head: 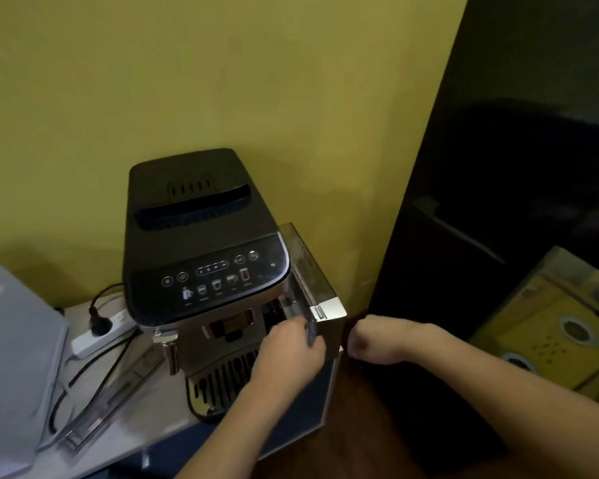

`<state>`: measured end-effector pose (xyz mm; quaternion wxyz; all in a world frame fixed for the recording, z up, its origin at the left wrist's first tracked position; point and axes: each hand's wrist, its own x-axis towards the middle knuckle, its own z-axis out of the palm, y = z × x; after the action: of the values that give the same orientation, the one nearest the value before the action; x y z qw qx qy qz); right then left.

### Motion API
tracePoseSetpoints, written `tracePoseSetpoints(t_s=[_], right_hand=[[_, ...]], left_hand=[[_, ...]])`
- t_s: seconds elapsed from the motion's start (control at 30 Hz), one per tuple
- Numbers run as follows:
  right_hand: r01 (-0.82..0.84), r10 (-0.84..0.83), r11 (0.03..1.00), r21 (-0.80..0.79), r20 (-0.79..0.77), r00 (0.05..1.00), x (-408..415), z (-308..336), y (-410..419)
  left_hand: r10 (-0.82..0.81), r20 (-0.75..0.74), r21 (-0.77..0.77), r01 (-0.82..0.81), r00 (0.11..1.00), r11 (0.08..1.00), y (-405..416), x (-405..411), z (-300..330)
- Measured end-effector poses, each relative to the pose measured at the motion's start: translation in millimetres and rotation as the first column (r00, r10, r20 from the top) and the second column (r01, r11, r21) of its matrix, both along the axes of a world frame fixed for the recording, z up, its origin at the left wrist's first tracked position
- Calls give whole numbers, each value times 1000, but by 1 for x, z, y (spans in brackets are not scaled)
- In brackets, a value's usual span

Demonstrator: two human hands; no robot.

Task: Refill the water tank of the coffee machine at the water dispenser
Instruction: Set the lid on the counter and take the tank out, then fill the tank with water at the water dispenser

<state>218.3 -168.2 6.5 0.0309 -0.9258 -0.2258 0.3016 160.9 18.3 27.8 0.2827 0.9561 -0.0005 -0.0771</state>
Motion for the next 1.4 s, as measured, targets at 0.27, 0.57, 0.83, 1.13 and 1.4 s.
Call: tracePoseSetpoints(t_s=[0.27, 0.57, 0.83, 1.13, 1.4], right_hand=[[-176, 123, 979, 103, 390, 913, 92, 25, -42], [-499, 474, 865, -56, 422, 773, 156, -5, -15], [-703, 684, 694, -155, 446, 577, 184, -19, 26], [-782, 724, 603, -155, 518, 455, 179, -14, 19], [-638, 503, 766, 77, 546, 670, 101, 24, -38]], left_hand=[[162, 34, 307, -165, 986, 937, -76, 68, 8], [469, 2, 360, -438, 883, 824, -95, 94, -25], [644, 32, 254, -630, 764, 734, -98, 99, -43], [511, 84, 266, -514, 855, 816, -94, 66, -30], [172, 151, 340, -214, 974, 916, -78, 12, 7]])
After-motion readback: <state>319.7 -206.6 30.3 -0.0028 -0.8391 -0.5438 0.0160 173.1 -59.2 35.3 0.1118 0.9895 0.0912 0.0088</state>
